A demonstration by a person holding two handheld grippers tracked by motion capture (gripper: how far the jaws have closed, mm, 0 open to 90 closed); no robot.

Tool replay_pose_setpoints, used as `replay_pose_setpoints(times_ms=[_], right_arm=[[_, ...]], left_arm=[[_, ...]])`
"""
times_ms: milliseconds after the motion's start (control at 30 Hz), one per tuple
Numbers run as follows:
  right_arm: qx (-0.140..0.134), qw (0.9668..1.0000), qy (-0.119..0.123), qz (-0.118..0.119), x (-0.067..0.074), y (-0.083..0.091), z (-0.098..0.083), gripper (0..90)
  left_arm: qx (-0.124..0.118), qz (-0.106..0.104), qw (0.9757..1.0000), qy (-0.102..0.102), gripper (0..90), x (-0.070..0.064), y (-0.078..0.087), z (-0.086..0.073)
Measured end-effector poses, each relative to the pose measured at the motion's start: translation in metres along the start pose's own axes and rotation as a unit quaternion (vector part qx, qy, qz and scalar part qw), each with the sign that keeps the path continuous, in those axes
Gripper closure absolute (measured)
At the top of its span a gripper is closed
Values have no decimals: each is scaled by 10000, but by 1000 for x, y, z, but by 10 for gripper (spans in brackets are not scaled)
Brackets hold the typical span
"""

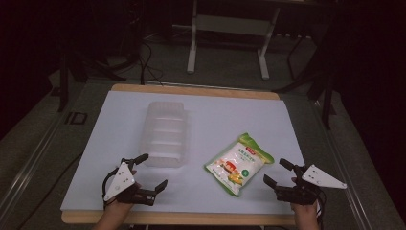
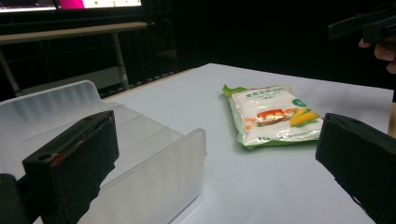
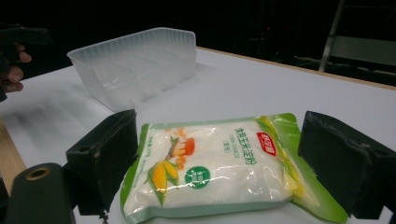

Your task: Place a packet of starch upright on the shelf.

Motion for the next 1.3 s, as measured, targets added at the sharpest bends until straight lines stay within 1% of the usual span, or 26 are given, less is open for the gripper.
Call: replay_pose_setpoints(times_ms=[167, 200, 233, 333, 433, 467, 500, 533, 567, 667, 700, 733, 800, 833, 867, 1033, 1067, 1167, 1200, 1267, 1300], right_arm=[[58, 10000, -9, 3, -1, -1, -2, 110], [101, 9999, 37, -98, -2, -2, -3, 105], [132, 9998, 73, -130, -2, -3, -3, 105], [166, 9997, 144, -138, 0, -4, -4, 106], [26, 9998, 212, -51, 5, -1, 3, 106], [-61, 9996, 263, -43, 7, 1, 8, 106], [-61, 9996, 263, -43, 7, 1, 8, 106], [-235, 9993, 274, -45, 10, 6, 18, 106], [-274, 9993, 236, -23, 11, 7, 22, 105], [-348, 9989, 313, -30, 13, 7, 33, 105], [-348, 9989, 313, -30, 13, 7, 33, 105], [-329, 9985, 440, -60, 11, 6, 41, 106], [-226, 9985, 490, -27, 9, 4, 48, 106], [-226, 9985, 490, -27, 9, 4, 48, 106], [-158, 9982, 556, -128, 4, 0, 55, 106], [-288, 9985, 445, -125, -7, -5, 72, 105], [-304, 9986, 392, -193, -9, -7, 75, 105], [-298, 9987, 367, -199, -11, -9, 77, 105], [-196, 9990, 389, -114, -15, -15, 78, 105], [-135, 9988, 410, -209, -19, -19, 77, 105], [-107, 9989, 407, -206, -21, -22, 75, 105]], left_arm=[[21, -23, 10000, -32, 0, -2, -1, 0], [38, -44, 10000, -57, 0, -3, -2, 0], [43, -53, 10000, -56, 0, -4, -2, 0], [71, -78, 9999, -75, 0, -5, -3, -1], [76, -109, 9999, -89, 0, -6, -4, -1], [79, -115, 9998, -105, 0, -7, -4, 0], [79, -115, 9998, -105, 0, -7, -4, 0], [95, -110, 9998, -142, 0, -8, -4, 0], [95, -110, 9998, -142, 0, -8, -4, 0], [101, -126, 9998, -152, 0, -8, -4, -1], [101, -126, 9998, -152, 0, -8, -4, -1], [105, -128, 9998, -141, 0, -7, -4, -1], [90, -127, 9998, -125, 0, -7, -4, -1], [90, -127, 9998, -125, 0, -7, -4, -1], [77, -129, 9998, -110, 0, -6, -4, 0], [77, -143, 9998, -104, 0, -7, -4, -1], [87, -151, 9998, -110, 0, -7, -4, -1], [88, -152, 9998, -106, 0, -7, -5, -1], [105, -169, 9997, -106, 0, -7, -5, -1], [116, -174, 9997, -115, 0, -7, -5, -2], [117, -178, 9997, -113, 0, -7, -5, -2]])
Point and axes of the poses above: each handheld gripper's, and its own axes: y roughly backward along the jaws, z roughly out of its top, x roughly to its left, the point moved 9 cm from there along -y, roughly forward along the jaws, and after that the axes turned 11 degrees about -z, right-handed, at the moved point
